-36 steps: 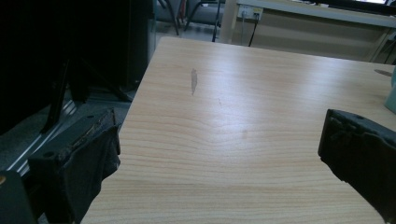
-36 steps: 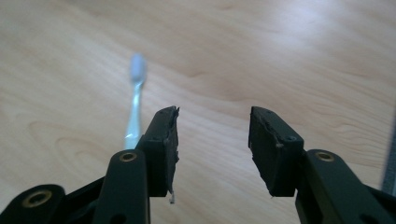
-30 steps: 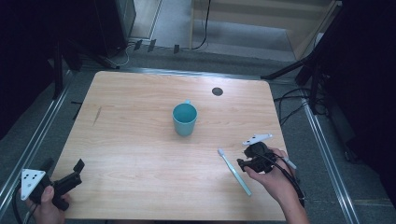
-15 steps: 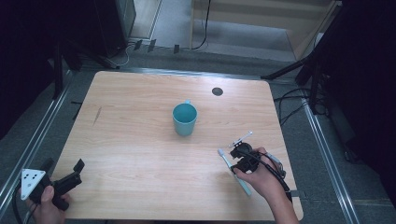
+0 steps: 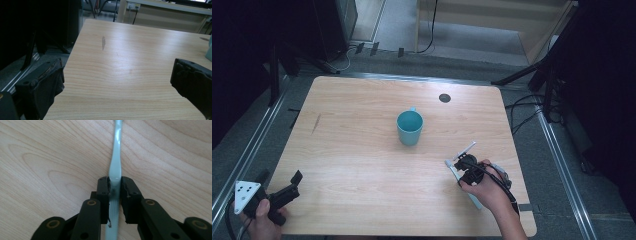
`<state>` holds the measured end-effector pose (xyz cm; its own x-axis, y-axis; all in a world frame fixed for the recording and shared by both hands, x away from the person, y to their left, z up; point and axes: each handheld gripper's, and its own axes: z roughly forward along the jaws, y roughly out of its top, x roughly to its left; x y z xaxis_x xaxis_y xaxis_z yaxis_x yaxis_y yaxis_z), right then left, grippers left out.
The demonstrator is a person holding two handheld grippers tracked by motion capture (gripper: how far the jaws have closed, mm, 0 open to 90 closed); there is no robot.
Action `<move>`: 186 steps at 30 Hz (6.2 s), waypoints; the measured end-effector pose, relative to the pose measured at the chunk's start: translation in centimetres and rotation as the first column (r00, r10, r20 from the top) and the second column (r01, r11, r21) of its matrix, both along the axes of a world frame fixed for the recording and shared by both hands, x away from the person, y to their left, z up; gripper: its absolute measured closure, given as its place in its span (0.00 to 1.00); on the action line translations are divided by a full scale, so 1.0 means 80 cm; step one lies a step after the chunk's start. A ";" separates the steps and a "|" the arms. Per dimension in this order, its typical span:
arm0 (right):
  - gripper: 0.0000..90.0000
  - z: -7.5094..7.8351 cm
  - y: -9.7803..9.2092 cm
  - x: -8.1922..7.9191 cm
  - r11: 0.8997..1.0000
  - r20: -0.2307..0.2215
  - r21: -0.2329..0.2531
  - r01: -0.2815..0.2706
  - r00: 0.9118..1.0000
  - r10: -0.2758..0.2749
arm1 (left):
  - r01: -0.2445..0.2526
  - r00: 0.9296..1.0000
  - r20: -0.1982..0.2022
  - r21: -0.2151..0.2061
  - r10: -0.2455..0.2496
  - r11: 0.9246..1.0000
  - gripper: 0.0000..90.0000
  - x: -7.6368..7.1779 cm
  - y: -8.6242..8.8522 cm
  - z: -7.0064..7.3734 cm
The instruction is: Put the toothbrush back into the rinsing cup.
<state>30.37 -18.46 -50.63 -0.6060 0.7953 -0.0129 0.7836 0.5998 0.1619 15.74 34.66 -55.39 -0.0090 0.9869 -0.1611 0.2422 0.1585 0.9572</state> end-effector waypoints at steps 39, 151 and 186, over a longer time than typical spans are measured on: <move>0.88 0.064 -0.004 -0.013 0.787 0.574 0.613 -0.078 0.728 -0.375 | 0.000 1.000 0.001 -0.006 0.000 1.000 0.00 0.000 0.001 0.000; 0.38 0.033 0.002 0.014 0.760 0.642 0.636 -0.136 0.639 -0.423 | 0.007 1.000 0.001 -0.006 -0.007 1.000 0.00 0.002 0.000 0.000; 0.00 -0.029 -0.159 -0.062 0.807 0.623 0.576 0.132 0.568 -0.538 | 0.009 1.000 0.001 0.029 -0.009 1.000 0.00 0.002 -0.004 0.000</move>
<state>25.42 -31.18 -52.95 -0.2284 0.9708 0.0737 0.3929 0.0226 0.9193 15.87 34.32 -55.37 -0.0002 0.9912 -0.1323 0.2425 0.1284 0.9616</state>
